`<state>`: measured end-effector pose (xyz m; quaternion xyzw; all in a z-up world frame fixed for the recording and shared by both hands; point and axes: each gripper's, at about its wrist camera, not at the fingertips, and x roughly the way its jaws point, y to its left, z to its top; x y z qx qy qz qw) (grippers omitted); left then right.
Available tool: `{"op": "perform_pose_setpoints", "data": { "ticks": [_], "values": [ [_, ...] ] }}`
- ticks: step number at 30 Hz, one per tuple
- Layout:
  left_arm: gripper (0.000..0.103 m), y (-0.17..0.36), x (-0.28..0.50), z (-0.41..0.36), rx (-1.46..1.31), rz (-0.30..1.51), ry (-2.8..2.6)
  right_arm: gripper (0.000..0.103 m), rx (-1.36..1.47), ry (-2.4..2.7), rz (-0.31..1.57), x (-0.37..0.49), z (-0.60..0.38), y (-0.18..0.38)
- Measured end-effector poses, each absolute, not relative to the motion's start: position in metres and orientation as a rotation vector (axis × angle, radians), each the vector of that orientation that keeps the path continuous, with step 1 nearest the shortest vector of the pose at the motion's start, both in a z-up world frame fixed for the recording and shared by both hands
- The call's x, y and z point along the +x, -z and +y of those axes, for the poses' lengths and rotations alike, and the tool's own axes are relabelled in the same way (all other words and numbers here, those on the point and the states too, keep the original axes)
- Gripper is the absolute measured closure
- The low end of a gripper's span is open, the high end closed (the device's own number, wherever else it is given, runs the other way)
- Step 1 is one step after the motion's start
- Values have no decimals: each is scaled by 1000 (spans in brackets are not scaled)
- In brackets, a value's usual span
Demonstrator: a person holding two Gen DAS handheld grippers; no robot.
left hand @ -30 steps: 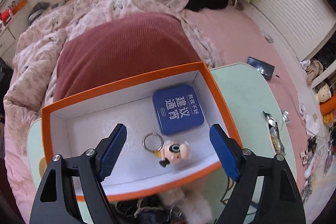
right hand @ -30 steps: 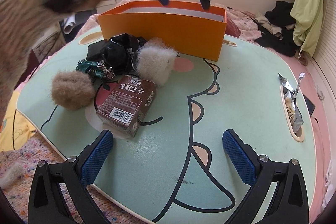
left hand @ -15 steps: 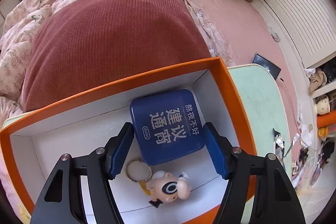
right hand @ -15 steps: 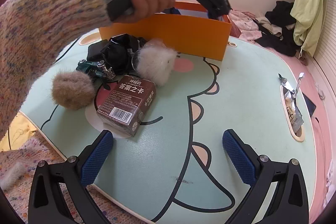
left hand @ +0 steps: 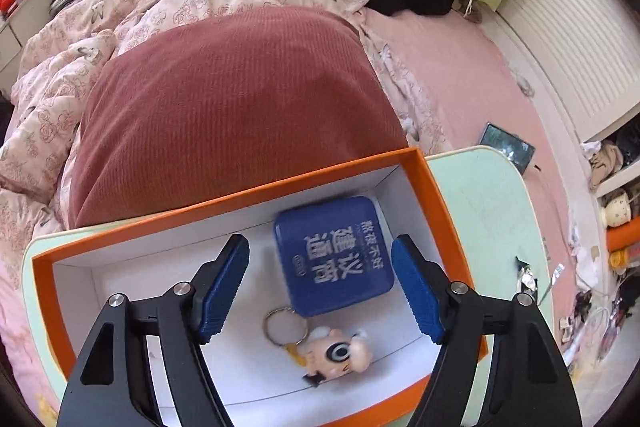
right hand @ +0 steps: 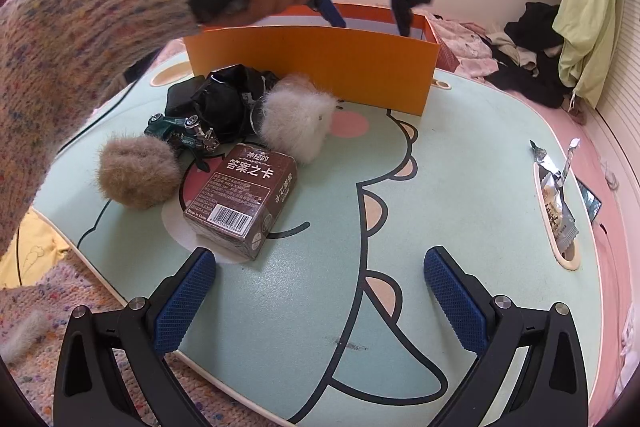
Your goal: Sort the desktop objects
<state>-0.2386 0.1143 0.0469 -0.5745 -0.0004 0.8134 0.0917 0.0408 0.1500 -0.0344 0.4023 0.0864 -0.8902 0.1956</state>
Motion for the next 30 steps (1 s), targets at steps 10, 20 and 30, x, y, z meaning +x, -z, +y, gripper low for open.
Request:
{"op": "perform_pose_setpoints", "data": {
  "ticks": [10, 20, 30],
  "values": [
    [30, -10, -242, 123, -1817, 114, -2358, 0, 1125, 2495, 237, 44, 150, 35],
    [37, -6, -226, 107, -1768, 254, -2404, 0, 1125, 2496, 238, 43, 149, 35],
    [37, -112, -128, 67, -1296, 43, -2480, 0, 1125, 2496, 239, 42, 149, 35]
  ]
}}
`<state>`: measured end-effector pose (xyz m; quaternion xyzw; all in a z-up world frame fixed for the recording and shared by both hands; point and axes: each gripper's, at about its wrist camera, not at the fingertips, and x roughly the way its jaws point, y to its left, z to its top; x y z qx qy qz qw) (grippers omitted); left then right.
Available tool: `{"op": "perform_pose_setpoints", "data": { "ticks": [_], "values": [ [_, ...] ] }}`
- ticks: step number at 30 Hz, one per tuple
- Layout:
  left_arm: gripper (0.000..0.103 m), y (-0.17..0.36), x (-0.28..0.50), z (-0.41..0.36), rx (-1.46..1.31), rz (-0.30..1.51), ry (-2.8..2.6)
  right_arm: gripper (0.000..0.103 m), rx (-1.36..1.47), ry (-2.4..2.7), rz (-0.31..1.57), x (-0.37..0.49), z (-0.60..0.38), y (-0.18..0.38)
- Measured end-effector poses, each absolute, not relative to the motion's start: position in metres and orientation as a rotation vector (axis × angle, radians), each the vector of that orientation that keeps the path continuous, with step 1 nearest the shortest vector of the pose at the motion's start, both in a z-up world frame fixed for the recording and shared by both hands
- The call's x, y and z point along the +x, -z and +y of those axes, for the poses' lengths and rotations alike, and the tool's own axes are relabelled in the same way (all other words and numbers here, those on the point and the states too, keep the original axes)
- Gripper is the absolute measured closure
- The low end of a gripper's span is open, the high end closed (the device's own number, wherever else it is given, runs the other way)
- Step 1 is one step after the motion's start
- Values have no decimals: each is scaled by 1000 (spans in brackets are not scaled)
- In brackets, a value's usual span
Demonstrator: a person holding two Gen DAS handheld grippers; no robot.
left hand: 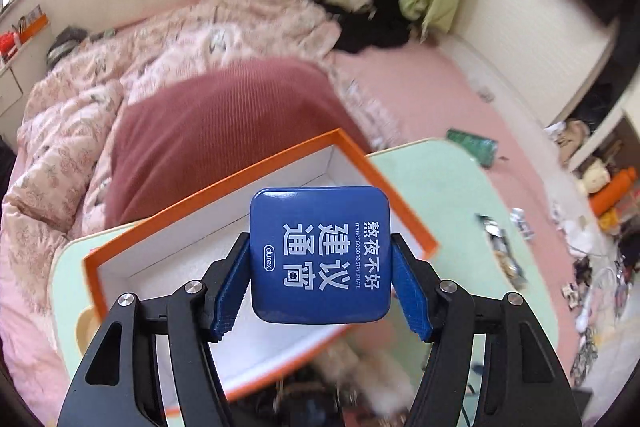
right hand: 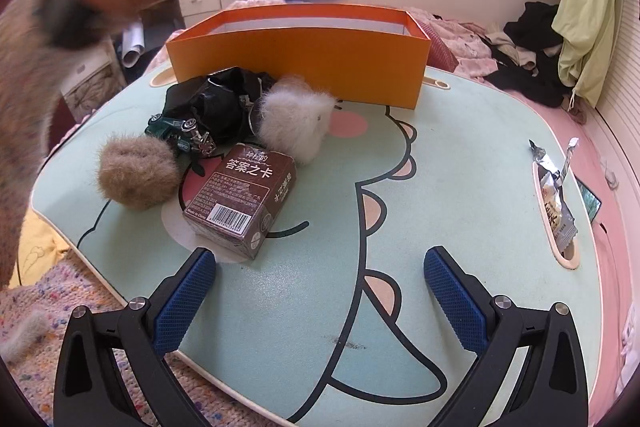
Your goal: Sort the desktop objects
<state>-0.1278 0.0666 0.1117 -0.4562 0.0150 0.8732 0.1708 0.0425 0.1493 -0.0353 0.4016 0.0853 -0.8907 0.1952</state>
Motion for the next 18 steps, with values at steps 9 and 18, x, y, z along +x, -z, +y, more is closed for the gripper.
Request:
{"op": "perform_pose_setpoints", "data": {
  "ticks": [9, 18],
  "values": [
    [37, -122, -3, -2, -1168, -30, -2538, 0, 1125, 2496, 240, 42, 150, 35],
    [37, -38, 35, -33, -1445, -83, -2560, 0, 1125, 2495, 241, 42, 150, 35]
  ]
}}
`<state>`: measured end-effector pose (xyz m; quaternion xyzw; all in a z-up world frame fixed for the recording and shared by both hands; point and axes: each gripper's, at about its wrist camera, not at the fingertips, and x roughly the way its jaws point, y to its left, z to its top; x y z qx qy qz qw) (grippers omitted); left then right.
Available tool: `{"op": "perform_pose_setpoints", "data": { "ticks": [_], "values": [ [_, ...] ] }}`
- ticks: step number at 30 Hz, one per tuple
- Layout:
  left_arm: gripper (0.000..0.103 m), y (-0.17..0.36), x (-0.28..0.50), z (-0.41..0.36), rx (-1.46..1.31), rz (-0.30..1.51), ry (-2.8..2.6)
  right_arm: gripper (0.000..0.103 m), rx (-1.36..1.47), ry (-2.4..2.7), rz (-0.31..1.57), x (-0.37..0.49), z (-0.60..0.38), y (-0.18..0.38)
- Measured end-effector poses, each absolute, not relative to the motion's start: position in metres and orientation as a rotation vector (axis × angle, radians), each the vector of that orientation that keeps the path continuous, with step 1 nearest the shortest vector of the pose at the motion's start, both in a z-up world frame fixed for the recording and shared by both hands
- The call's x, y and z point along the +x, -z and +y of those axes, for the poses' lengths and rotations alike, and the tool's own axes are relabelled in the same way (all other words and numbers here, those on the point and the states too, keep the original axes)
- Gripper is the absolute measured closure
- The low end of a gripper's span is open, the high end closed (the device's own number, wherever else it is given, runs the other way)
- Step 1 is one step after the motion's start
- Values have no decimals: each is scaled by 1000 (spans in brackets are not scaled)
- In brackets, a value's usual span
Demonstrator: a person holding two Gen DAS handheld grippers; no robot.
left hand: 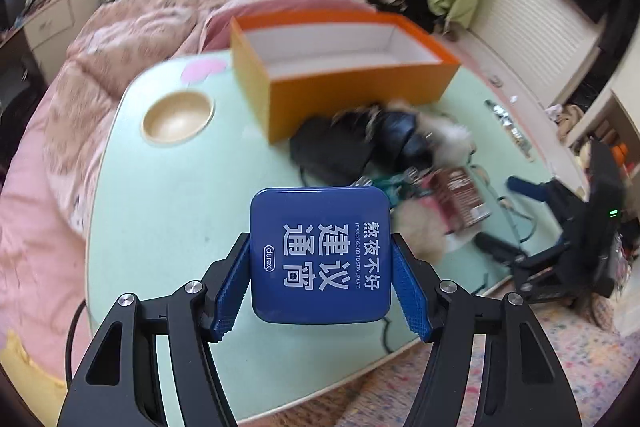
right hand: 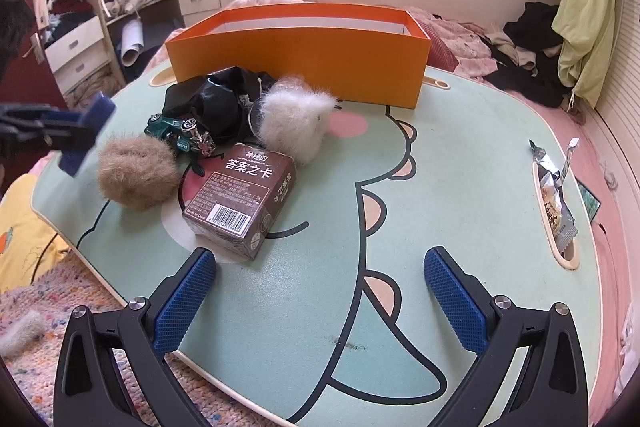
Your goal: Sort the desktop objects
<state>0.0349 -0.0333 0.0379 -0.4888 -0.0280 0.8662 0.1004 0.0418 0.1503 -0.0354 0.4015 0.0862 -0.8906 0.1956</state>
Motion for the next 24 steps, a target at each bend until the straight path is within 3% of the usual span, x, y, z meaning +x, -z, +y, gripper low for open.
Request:
{"op": "perform_pose_setpoints", "data": {
  "ticks": [5, 13, 17, 24],
  "values": [
    [36, -15, 19, -9, -1479, -14, -2580, 0, 1125, 2495, 241, 41, 151, 35],
    [35, -24, 11, -1, -1382, -97, -2581, 0, 1125, 2499, 237, 41, 154, 35],
    [25, -25, 30, -20, -1369, -126, -2617, 0, 1130, 2499, 221, 42, 158, 33],
    [22, -13, 58, -20, -1351, -85, -2619, 0, 1077, 2515, 142, 32, 169, -7]
  ]
}}
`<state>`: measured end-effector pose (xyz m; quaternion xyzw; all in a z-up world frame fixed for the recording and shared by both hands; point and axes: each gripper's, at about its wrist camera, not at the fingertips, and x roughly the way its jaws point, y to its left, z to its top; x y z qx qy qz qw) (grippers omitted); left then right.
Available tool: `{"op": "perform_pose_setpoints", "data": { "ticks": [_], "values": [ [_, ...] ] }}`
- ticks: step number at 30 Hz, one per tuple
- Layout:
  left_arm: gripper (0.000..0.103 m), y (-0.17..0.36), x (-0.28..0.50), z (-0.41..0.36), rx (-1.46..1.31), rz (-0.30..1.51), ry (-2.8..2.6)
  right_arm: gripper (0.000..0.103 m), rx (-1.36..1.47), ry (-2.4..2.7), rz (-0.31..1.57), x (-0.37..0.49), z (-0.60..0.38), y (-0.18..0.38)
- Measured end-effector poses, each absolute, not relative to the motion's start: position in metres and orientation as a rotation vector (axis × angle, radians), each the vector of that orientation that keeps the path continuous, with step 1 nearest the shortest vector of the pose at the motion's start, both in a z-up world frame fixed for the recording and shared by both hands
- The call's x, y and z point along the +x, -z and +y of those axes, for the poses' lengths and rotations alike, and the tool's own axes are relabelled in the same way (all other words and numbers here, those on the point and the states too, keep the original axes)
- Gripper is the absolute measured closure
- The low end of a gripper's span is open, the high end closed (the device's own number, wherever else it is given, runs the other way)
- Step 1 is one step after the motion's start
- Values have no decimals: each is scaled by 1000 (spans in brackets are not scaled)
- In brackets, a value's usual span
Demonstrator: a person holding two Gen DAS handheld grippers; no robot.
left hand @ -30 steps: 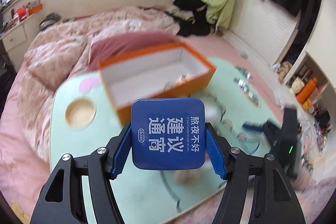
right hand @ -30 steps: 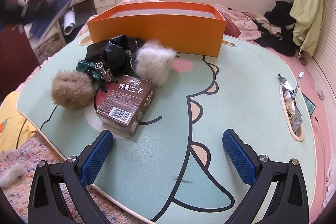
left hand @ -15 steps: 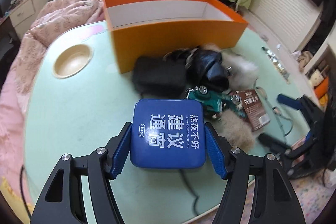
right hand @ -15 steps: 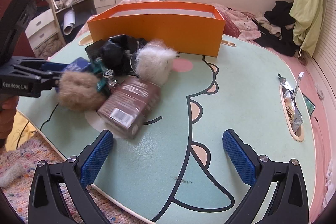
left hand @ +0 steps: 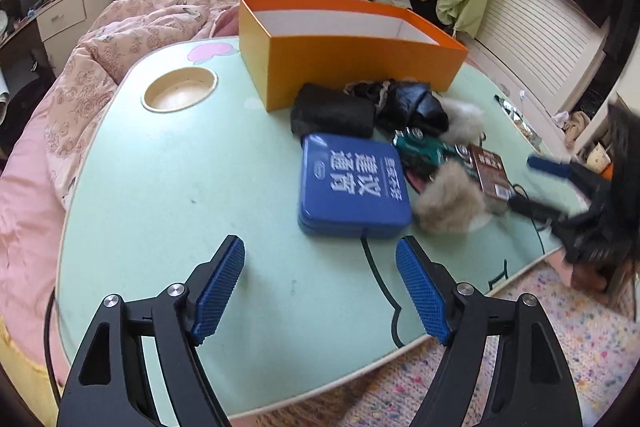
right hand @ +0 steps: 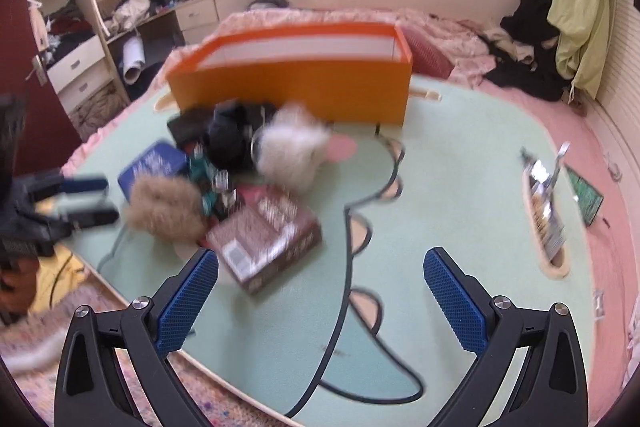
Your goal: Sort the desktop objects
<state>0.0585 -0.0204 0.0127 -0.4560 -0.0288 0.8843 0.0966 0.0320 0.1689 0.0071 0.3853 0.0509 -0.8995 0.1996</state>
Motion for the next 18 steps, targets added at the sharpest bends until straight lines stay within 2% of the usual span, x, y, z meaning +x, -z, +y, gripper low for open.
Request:
{"op": "perform_pose_setpoints", "data": {
  "ticks": [3, 5, 6, 11, 18],
  "values": [
    [20, -7, 57, -3, -1329, 23, -2694, 0, 1032, 2558, 171, 12, 158, -47],
    [11, -2, 54, 5, -1308, 63, -2773, 0, 1049, 2596, 182, -13, 146, -69],
    [1, 2, 54, 7, -1293, 47, -2798, 0, 1046, 2614, 181, -27, 139, -79],
    [0, 6, 57, 7, -1257, 50, -2786, 0, 1100, 2658, 246, -90, 99, -81],
    [0, 6, 56, 5, -1246, 46, -2789, 0, 1269, 2597, 303, -113, 62, -34]
  ]
}}
